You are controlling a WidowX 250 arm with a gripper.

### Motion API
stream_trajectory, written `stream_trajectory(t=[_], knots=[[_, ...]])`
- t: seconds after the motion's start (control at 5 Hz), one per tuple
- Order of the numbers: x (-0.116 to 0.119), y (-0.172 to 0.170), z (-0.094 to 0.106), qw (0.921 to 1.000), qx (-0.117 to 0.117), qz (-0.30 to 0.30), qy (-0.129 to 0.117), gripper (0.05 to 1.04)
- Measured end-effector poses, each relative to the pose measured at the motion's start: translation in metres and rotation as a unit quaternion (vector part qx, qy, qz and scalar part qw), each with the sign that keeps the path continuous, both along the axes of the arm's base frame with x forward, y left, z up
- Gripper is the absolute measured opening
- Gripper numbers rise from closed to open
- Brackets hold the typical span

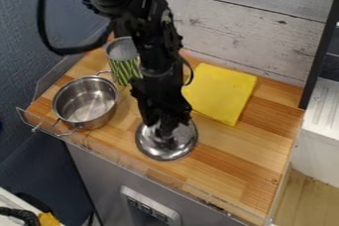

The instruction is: Opened the pot lid and placed it on the right side of the pot

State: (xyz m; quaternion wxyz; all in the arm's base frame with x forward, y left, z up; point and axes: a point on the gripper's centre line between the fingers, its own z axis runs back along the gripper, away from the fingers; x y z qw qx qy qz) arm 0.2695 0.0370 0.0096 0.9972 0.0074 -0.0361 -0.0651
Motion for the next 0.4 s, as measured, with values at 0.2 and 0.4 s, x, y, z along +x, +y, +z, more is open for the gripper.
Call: stream_trajectory(t=[0.2, 0.4], knots=[[0.0011, -0.0041, 0.0175, 0.9998, 0.012, -0.010, -0.014, 0.928], [-0.0006, -0.0032, 0.0254, 0.9997, 0.016, -0.012, -0.016, 1.013]])
